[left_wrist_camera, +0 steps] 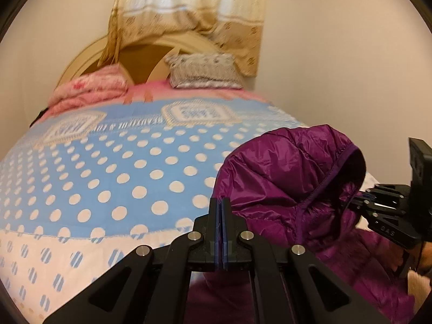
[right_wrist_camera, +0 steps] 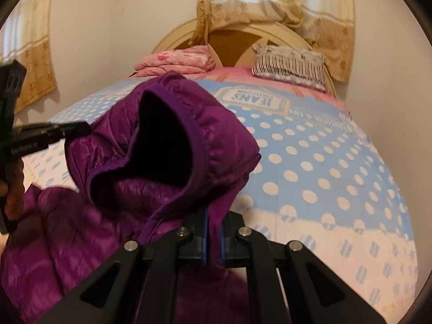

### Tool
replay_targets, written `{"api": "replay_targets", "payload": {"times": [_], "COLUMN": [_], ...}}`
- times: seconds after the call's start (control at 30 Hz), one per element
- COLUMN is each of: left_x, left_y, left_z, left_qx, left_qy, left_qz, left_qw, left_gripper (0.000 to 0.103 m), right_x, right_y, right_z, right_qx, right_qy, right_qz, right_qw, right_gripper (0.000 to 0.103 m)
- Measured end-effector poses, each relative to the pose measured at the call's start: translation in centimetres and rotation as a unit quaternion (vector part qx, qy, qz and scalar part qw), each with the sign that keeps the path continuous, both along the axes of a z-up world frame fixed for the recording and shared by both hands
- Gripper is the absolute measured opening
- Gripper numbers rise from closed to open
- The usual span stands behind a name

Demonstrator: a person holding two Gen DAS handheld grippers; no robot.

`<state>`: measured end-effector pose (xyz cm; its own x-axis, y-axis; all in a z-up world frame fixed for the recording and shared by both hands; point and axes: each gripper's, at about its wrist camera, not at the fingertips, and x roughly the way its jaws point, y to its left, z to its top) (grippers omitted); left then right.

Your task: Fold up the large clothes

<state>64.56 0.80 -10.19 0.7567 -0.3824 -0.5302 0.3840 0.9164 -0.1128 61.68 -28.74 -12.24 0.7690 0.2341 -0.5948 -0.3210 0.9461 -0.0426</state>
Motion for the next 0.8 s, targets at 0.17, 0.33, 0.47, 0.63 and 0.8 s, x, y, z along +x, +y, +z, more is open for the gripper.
{"api": "replay_targets", "payload": {"times": [0.17, 0.33, 0.47, 0.63, 0.8], "left_x": [-5.2, -9.3, -12.2, -15.7, -15.1], "left_y": [1.1, 1.4, 1.9, 3.8, 4.0], "left_z": [-0.5, -2.3, -3.0, -2.7, -0.7], "left_qx": [0.000, 0.026, 0.033, 0.045, 0.034], "left_qy": [-0.019, -0.006, 0.016, 0.025, 0.015], "left_qz": [-0.024, -0.041, -0.054, -0.064, -0.016], "left_qw": [0.9995, 0.9988, 0.9979, 0.9967, 0.9992], "left_gripper": [0.000, 0.001, 0.002, 0.002, 0.004], "right_x": [-4.6, -7.1, -9.0, -12.0, -11.7], "right_y": [0.2, -0.5, -2.1, -4.5, -4.5], "right_z": [-0.4, -2.1, -3.3, -2.5, 0.3], "right_qx": [-0.024, -0.046, -0.049, -0.051, -0.023], "right_qy": [-0.019, 0.018, 0.066, 0.073, 0.087], "right_qz": [0.015, 0.028, 0.035, 0.010, -0.024], "right_qw": [0.999, 0.998, 0.996, 0.996, 0.996], "right_gripper": [0.009, 0.010, 0.031, 0.053, 0.053]}}
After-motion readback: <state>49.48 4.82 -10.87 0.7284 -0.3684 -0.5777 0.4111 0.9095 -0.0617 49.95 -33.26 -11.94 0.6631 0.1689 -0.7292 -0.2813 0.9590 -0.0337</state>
